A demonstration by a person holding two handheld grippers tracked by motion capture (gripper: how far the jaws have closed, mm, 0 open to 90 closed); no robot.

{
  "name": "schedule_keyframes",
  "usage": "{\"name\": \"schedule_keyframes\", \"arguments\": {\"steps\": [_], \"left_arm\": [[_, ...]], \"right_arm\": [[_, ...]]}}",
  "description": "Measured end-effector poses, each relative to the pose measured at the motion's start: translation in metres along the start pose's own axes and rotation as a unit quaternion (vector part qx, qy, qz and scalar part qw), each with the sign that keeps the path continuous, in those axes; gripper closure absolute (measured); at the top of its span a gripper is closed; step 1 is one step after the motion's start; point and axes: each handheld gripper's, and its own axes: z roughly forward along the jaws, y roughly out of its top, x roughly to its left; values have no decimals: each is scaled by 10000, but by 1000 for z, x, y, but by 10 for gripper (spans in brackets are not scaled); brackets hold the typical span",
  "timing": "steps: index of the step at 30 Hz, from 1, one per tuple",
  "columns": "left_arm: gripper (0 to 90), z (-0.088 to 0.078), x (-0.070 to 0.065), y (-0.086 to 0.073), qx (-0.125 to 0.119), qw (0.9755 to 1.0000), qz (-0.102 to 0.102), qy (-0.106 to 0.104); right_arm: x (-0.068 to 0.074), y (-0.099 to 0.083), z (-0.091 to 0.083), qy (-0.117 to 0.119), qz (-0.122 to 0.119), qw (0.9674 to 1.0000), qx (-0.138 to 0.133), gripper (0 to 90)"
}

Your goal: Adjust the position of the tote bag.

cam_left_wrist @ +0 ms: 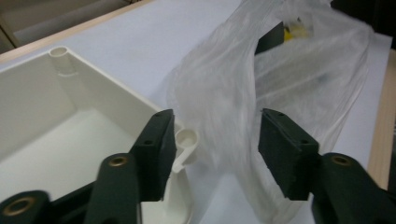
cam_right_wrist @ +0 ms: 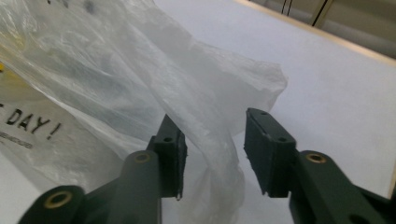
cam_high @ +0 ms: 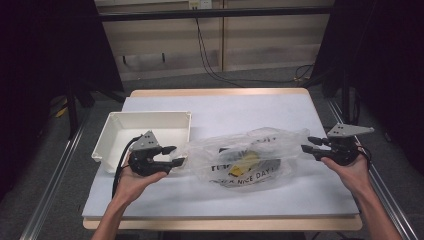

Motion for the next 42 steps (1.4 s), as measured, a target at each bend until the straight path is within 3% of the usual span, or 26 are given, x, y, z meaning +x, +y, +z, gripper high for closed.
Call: {"name": "schedule_keyframes", "arguments": {"steps": [3, 7, 9, 12, 14, 19, 21, 23, 25, 26, 27, 28, 29, 31, 33, 36, 38, 42], "left_arm": [[350, -3, -2, 3, -142, 9999, -28, 31], [341, -12, -10, 13, -445, 9989, 56, 107], [354, -12, -13, 16, -471, 9988, 66, 85], [422, -10, -25, 31, -594, 9978, 295, -30], [473, -5, -31, 39, -582, 9977, 341, -100], [590, 4, -43, 50, -494, 9969, 548, -272], [640, 11, -50, 54, -438, 9956, 699, -453], [678, 14, -52, 55, -419, 9953, 730, -487], [729, 20, -54, 58, -422, 9953, 699, -517], [752, 27, -54, 61, -351, 9948, 726, -622], [777, 27, -54, 61, -351, 9948, 726, -622], [792, 36, -60, 61, -176, 9950, 767, -619], [818, 36, -60, 61, -176, 9950, 767, -619], [854, 48, -68, 60, 67, 9928, 927, -759], [873, 56, -71, 61, 187, 9920, 956, -809], [889, 64, -71, 62, 329, 9910, 1004, -823], [888, 77, -68, 63, 503, 9908, 949, -824], [886, 90, -64, 65, 644, 9906, 922, -778]], "right_arm": [[2, 3, -6, 33, 8, 9999, -152, 507], [8, 11, -17, 77, -24, 9989, -465, 391], [10, 16, -21, 85, -59, 9982, -591, 350], [11, 24, -27, 76, -38, 9968, -796, 327], [11, 29, -31, 57, -79, 9961, -877, 319], [14, 40, -40, 77, -117, 9941, -1075, 316], [17, 47, -48, 154, -149, 9924, -1214, 319], [21, 50, -51, 229, -178, 9915, -1269, 366], [28, 51, -51, 391, -252, 9904, -1304, 485], [32, 50, -50, 542, -287, 9896, -1303, 547], [32, 50, -50, 542, -287, 9896, -1303, 547], [43, 48, -44, 763, -355, 9892, -1197, 656], [43, 48, -44, 763, -355, 9892, -1197, 656], [61, 40, -29, 1035, -552, 9891, -888, 763], [70, 34, -19, 1216, -608, 9882, -709, 817], [79, 25, -5, 1431, -702, 9863, -425, 865], [81, 23, 5, 1438, -770, 9863, -242, 873], [76, 30, 19, 1403, -736, 9872, -194, 866]]}}
